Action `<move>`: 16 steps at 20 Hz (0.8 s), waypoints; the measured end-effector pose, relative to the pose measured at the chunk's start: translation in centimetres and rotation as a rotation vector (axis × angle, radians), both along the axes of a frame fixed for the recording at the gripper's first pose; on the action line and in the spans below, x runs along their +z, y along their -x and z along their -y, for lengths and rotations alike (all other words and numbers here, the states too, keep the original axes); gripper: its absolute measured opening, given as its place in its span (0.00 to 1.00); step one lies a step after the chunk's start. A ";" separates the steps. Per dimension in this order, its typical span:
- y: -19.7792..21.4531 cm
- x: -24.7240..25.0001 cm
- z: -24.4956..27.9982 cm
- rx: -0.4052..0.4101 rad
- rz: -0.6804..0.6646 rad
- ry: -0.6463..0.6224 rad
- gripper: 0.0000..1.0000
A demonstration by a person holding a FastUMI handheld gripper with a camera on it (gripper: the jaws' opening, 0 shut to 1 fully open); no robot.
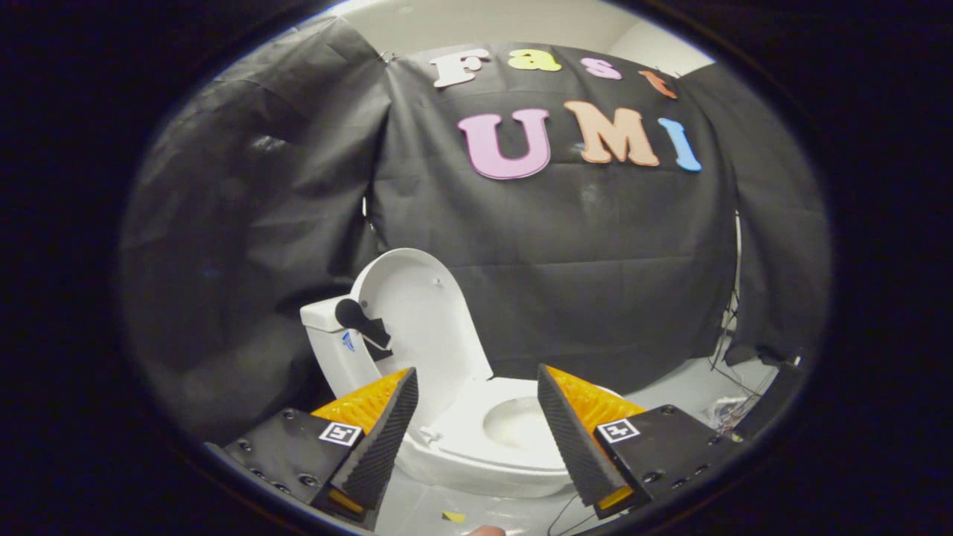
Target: Open the toilet lid.
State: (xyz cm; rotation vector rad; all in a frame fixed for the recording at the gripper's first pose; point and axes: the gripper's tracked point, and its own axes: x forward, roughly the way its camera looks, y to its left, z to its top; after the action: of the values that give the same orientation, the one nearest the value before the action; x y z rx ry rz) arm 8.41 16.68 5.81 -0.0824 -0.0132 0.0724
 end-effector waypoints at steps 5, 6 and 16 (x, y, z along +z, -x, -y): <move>1.7 1.2 2.2 -0.058 0.052 0.020 0.98; 2.0 0.7 2.8 -0.070 0.047 0.015 0.98; 2.3 -0.1 5.4 -0.122 0.017 -0.011 0.98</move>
State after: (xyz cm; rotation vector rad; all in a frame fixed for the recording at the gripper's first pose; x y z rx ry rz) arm 6.12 11.31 5.69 -0.0731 -0.0259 -0.0501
